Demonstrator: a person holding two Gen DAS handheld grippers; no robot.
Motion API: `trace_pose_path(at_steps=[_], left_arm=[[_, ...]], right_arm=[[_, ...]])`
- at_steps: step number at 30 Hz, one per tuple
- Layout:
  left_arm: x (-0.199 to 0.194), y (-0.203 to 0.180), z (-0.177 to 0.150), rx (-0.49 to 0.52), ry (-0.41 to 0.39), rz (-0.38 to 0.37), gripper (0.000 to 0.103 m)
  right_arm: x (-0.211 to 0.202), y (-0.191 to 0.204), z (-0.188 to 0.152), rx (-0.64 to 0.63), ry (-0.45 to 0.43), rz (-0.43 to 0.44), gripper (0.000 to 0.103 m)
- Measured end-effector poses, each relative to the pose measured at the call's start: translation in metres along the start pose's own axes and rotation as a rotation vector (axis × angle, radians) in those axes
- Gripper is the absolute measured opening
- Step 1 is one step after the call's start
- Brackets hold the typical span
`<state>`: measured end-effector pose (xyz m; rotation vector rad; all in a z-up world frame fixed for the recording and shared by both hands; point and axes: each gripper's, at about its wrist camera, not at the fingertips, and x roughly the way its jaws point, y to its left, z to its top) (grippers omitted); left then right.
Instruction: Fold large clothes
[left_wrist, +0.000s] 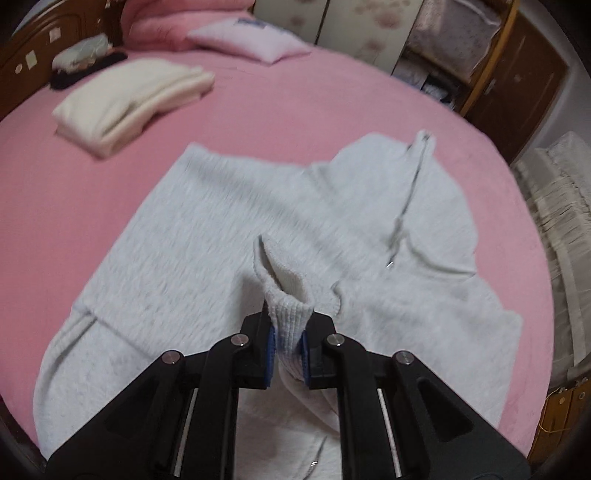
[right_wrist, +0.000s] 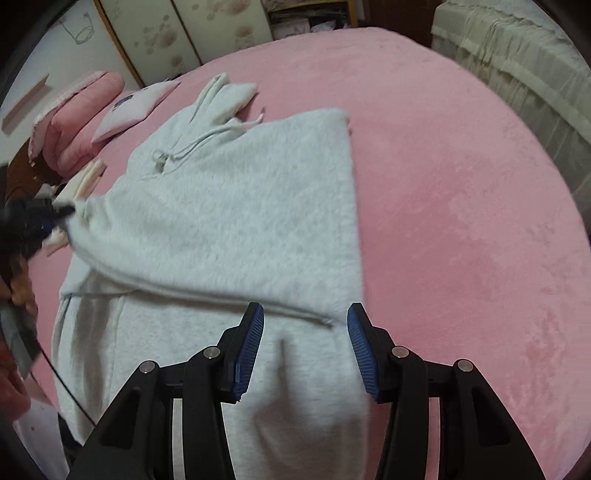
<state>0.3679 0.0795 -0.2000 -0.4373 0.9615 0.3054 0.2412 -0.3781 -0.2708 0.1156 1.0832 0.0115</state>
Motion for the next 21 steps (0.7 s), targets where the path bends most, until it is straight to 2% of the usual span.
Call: trace_pose_path(at_steps=[3, 5, 8, 9, 12, 14, 15, 17, 19, 21], left_arm=[[0.011, 0.015, -0.016, -0.01, 0.032, 0.019, 0.008], [0.019, 0.011, -0.029, 0.014, 0.06, 0.046, 0.008], [0.026, 0.009, -0.033, 0.04, 0.111, 0.139, 0.009], [0.029, 0.012, -0.034, 0.024, 0.121, 0.16, 0.01], [0.036, 0.021, -0.035, -0.025, 0.148, 0.234, 0.014], [0.036, 0.022, -0.035, -0.036, 0.139, 0.336, 0.018], [0.033, 0.023, -0.033, -0.032, 0.123, 0.416, 0.018], [0.02, 0.028, -0.03, -0.029, 0.08, 0.481, 0.018], [0.001, 0.035, -0.027, -0.044, 0.028, 0.444, 0.018], [-0.026, 0.036, -0.029, -0.055, -0.025, 0.309, 0.018]], right_arm=[[0.012, -0.011, 0.011, 0.004, 0.037, -0.021, 0.051], [0.026, -0.014, 0.02, 0.01, 0.038, -0.041, 0.05], [0.043, -0.012, 0.027, 0.019, 0.059, -0.033, 0.021], [0.051, -0.011, 0.028, 0.009, 0.09, -0.057, 0.018], [0.064, -0.011, 0.032, 0.019, 0.114, -0.085, 0.018], [0.064, -0.008, 0.034, 0.011, 0.116, -0.121, 0.018], [0.062, -0.005, 0.035, -0.008, 0.116, -0.144, 0.018], [0.054, 0.009, 0.037, -0.074, 0.094, -0.22, 0.018], [0.044, 0.026, 0.038, -0.155, 0.049, -0.265, 0.018], [0.03, 0.043, 0.039, -0.215, -0.006, -0.201, 0.018]])
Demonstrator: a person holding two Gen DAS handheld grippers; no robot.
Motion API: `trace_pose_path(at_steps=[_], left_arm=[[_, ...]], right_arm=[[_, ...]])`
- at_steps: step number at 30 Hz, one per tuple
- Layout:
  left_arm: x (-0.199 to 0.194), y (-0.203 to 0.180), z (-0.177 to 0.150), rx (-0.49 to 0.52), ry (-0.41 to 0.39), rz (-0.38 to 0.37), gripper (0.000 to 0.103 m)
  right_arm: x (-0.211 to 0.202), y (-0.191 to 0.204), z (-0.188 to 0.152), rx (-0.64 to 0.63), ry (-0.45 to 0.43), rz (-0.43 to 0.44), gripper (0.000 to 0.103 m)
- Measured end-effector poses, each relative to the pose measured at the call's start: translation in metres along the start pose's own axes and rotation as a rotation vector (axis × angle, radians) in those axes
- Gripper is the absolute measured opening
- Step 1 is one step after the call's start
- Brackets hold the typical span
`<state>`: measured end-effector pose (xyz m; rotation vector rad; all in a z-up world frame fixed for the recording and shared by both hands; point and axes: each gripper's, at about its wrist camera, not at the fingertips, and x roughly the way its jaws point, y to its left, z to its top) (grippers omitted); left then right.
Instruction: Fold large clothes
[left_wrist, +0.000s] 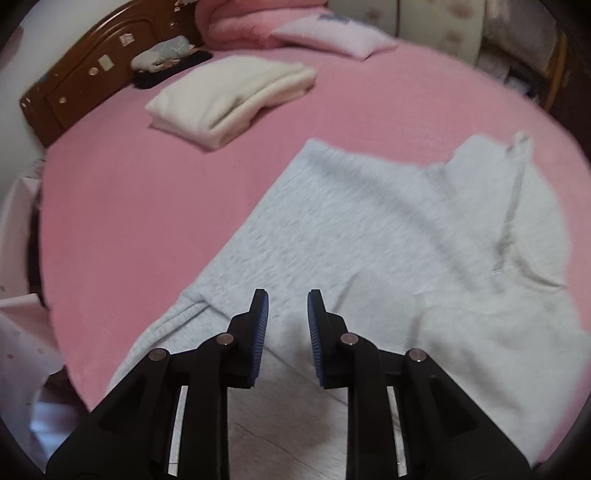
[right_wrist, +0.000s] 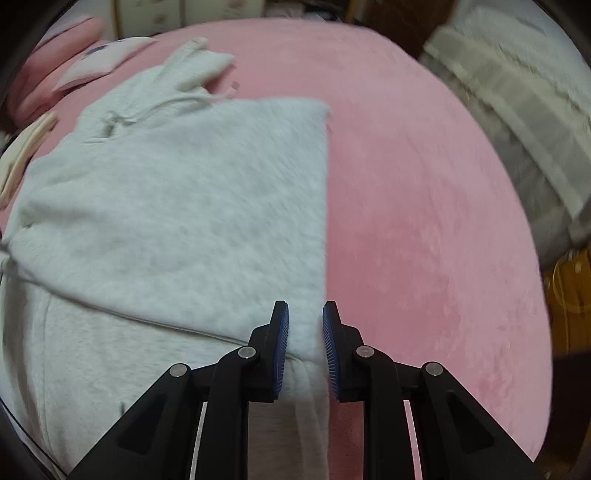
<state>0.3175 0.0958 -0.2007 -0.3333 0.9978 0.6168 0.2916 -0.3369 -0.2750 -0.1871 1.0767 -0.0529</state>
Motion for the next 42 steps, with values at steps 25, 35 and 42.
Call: trace_pose_path(at_steps=[25, 35, 42], left_arm=[[0.068, -0.037, -0.029, 0.138, 0.307, -0.142, 0.001], [0.004, -0.107, -0.018, 0.331, 0.176, -0.404, 0.001], [0.084, -0.127, 0.0, 0.307, 0.28, -0.29, 0.001]], right_arm=[[0.064, -0.064, -0.004, 0.559, 0.155, 0.243, 0.0], [0.059, 0.039, 0.036, 0.235, 0.173, 0.738, 0.0], [0.086, 0.11, 0.066, 0.156, 0.127, 0.833, 0.0]])
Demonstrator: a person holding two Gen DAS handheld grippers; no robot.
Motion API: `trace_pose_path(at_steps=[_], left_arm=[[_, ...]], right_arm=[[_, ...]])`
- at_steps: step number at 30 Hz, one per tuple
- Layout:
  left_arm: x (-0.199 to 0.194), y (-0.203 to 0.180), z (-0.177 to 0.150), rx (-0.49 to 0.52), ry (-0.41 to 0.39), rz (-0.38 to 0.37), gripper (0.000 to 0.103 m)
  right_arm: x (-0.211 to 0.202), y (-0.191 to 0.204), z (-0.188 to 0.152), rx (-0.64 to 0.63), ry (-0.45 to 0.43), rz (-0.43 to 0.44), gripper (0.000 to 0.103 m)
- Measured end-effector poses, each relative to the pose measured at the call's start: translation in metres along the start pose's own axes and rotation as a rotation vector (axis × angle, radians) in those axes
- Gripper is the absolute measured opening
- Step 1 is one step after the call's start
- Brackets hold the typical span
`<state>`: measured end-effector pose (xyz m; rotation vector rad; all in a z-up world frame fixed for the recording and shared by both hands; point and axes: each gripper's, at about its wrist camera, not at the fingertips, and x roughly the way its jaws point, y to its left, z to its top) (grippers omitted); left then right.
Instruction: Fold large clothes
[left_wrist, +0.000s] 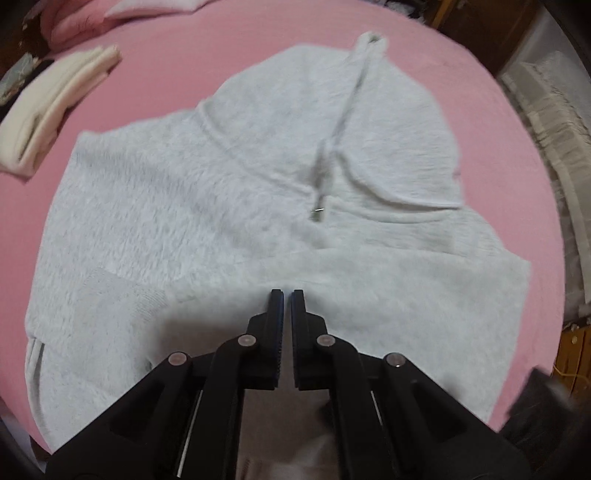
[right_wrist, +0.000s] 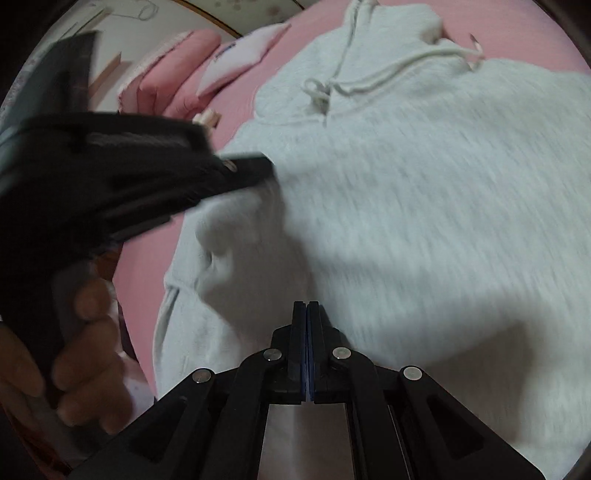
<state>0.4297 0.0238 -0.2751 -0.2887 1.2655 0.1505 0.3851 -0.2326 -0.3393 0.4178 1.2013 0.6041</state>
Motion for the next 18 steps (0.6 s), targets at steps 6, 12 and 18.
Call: trace_pose_path(at_steps=[6, 12, 18], left_arm=[[0.026, 0.027, 0.004, 0.002, 0.008, -0.095, 0.001], [0.034, 0.026, 0.005, 0.024, 0.009, -0.068, 0.001], [0.044, 0.025, 0.009, 0.028, 0.003, -0.061, 0.001]], right_arm=[[-0.017, -0.063, 0.044, 0.199, -0.153, -0.05, 0.0], [-0.069, -0.132, 0.064, 0.268, -0.287, -0.256, 0.0], [-0.105, -0.153, 0.062, 0.262, -0.394, -0.431, 0.0]])
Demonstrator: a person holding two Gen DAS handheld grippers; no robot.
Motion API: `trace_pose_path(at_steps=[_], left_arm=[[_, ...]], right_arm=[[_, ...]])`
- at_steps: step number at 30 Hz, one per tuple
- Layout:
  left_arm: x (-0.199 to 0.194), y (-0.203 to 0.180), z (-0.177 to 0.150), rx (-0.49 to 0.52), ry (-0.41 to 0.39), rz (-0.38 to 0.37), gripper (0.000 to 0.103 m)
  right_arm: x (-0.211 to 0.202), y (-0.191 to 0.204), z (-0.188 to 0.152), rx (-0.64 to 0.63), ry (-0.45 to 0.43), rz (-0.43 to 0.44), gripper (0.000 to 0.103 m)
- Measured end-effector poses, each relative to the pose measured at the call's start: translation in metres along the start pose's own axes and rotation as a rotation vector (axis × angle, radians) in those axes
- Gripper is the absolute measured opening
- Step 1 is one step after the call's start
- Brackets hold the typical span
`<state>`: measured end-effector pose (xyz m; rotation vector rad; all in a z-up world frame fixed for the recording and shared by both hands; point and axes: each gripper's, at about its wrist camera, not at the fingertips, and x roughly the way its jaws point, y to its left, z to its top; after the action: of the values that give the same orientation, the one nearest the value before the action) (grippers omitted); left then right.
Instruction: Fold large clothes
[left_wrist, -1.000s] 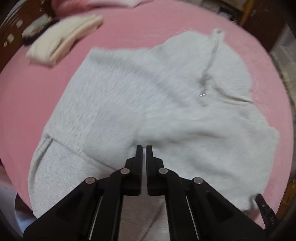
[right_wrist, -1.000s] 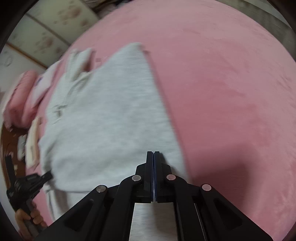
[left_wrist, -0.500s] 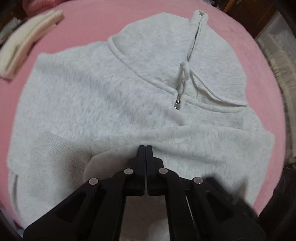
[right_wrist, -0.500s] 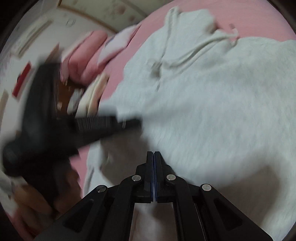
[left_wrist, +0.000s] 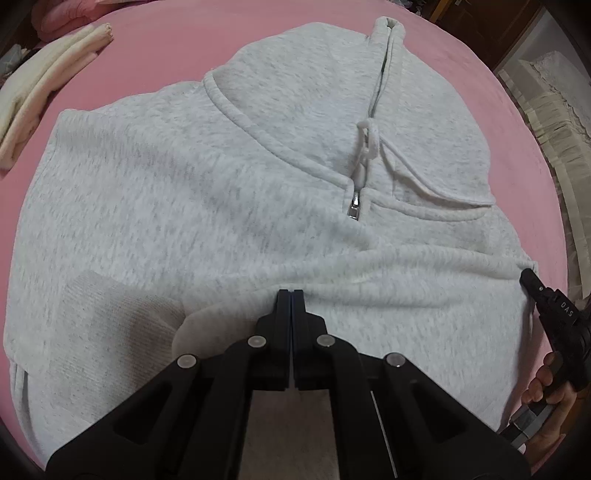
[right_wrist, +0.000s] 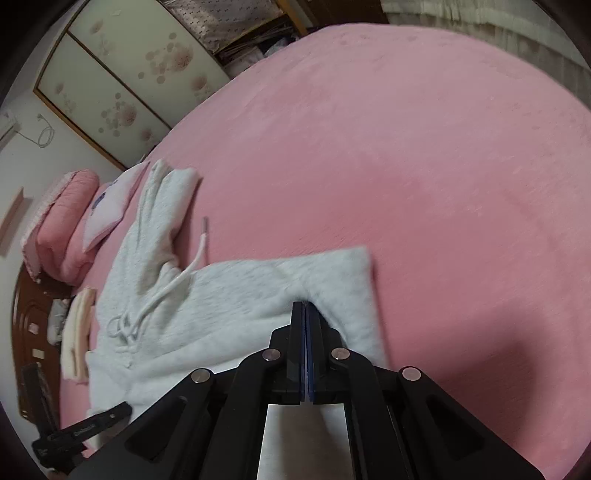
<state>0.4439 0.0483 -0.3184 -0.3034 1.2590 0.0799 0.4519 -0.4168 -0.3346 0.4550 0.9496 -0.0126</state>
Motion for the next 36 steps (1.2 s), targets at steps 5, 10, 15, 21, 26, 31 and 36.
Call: trace_pose_path(at_steps=[5, 10, 15, 21, 26, 31, 36], left_arm=[[-0.013, -0.013, -0.006, 0.01, -0.009, 0.033, 0.001], [-0.044, -0.032, -0.006, 0.082, -0.05, 0.092, 0.001], [-0.062, -0.016, -0.008, 0.025, -0.069, 0.132, 0.001], [-0.078, 0.023, -0.025, -0.079, -0.059, 0.086, 0.001], [-0.102, 0.014, -0.056, -0.018, -0.028, 0.124, 0.001], [-0.127, 0.024, -0.101, -0.078, 0.041, 0.092, 0.002], [-0.136, 0.043, -0.146, -0.166, 0.109, 0.073, 0.028]], right_arm=[[-0.019, 0.02, -0.009, -0.044, -0.118, -0.107, 0.0], [-0.049, 0.013, -0.023, 0.067, -0.223, -0.148, 0.0], [-0.048, -0.016, -0.033, 0.246, -0.106, -0.111, 0.003], [-0.068, -0.006, -0.067, 0.224, -0.021, -0.168, 0.003], [-0.09, -0.006, -0.111, 0.24, 0.061, -0.195, 0.003], [-0.123, -0.014, -0.158, 0.321, 0.173, -0.145, 0.003], [-0.146, -0.006, -0.201, 0.311, 0.287, -0.144, 0.014]])
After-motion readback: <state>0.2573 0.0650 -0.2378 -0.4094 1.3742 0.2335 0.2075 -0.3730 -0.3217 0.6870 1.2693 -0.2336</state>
